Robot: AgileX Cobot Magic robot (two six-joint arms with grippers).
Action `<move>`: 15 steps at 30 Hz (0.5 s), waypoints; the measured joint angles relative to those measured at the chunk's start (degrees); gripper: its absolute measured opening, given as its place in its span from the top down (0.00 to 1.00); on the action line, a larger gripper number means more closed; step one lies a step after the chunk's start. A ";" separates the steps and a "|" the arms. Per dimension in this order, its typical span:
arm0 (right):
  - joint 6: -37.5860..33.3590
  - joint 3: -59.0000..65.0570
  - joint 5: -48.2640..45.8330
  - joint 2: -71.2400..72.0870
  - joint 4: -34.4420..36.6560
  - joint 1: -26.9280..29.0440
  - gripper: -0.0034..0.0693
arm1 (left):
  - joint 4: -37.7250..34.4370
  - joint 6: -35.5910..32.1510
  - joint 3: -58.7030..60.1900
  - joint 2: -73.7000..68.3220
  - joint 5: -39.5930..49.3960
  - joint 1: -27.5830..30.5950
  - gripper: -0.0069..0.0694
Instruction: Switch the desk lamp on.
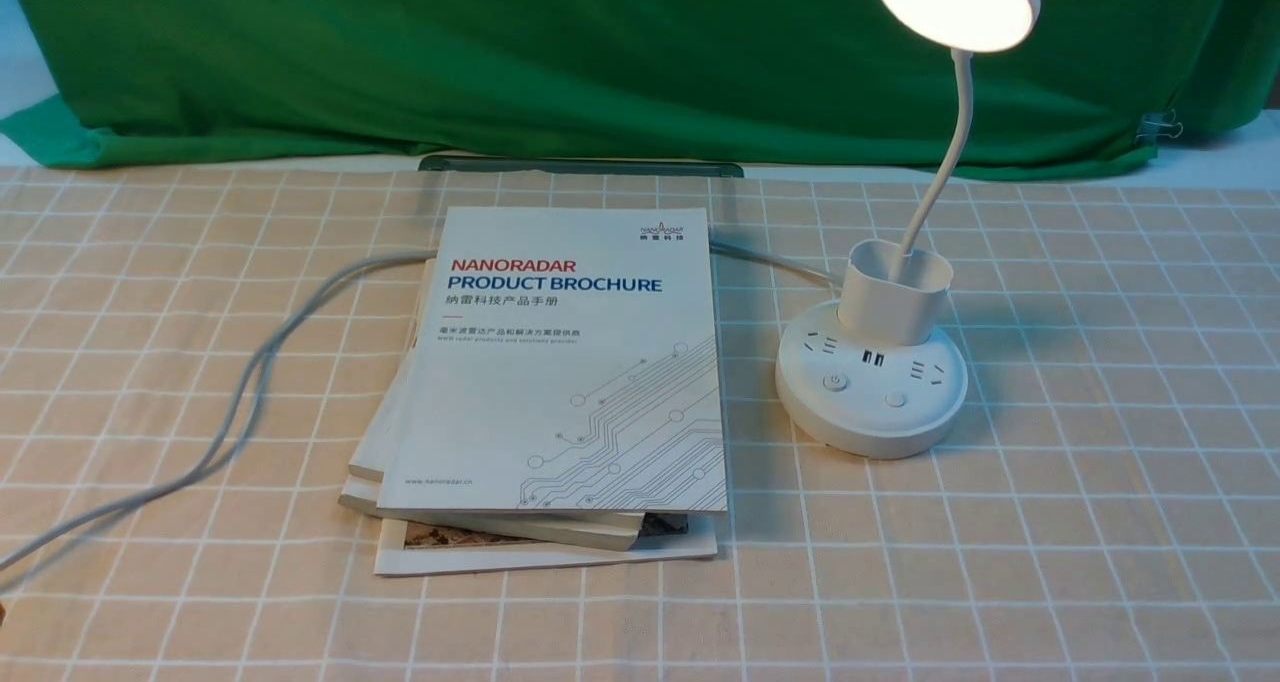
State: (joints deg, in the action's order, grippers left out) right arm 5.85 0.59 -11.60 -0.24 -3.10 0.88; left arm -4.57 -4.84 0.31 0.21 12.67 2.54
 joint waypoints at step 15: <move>0.47 0.00 -0.67 0.00 0.24 -0.96 0.72 | 0.00 0.00 0.00 0.00 0.00 0.00 0.88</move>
State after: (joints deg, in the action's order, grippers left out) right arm 6.33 0.59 -12.27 -0.24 -2.87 -0.08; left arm -4.57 -4.84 0.31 0.21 12.67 2.54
